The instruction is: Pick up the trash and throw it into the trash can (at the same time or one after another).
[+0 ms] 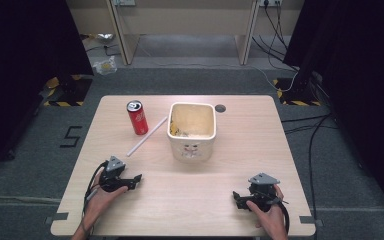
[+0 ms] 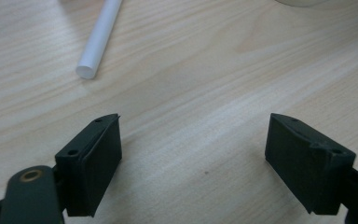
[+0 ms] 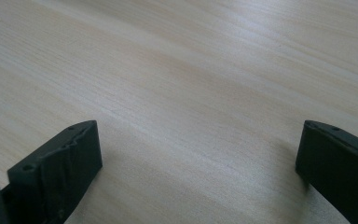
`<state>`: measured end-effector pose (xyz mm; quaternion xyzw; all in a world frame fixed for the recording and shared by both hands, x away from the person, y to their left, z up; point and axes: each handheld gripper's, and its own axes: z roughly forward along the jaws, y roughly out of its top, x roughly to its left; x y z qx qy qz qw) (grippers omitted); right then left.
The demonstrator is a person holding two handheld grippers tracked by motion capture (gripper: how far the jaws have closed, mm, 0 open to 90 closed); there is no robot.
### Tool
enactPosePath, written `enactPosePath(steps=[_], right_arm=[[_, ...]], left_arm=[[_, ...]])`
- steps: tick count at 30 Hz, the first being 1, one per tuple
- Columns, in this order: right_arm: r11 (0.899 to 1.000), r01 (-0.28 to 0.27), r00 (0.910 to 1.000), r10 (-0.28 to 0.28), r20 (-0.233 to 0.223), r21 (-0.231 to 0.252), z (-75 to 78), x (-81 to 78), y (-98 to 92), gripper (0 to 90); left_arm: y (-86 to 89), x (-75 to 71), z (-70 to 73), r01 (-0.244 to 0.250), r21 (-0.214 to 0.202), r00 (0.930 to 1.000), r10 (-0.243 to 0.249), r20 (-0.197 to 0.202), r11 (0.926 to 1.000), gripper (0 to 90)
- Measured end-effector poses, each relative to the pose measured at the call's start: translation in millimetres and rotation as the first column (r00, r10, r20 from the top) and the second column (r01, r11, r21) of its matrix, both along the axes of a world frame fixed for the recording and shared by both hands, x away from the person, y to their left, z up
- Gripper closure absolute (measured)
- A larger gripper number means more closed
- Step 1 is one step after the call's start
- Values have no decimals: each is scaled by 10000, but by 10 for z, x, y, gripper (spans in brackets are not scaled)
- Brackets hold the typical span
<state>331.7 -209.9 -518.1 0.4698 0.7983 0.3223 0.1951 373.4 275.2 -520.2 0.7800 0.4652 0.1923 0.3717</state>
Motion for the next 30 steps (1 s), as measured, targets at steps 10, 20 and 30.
enactPosePath(steps=[10,20,30], right_arm=[[10000,-6,10000,6,1,-7,0,0,0,4],[10000,-7,10000,7,2,-8,0,0,-1,4],[10000,-8,10000,8,16,-21,-2,1,2,3]], left_arm=[[104,216,109,-194,-130,9995,197,250,9997,231],[130,489,129,-303,13,9986,302,435,9995,316],[110,698,77,-286,195,9992,281,300,9994,425]])
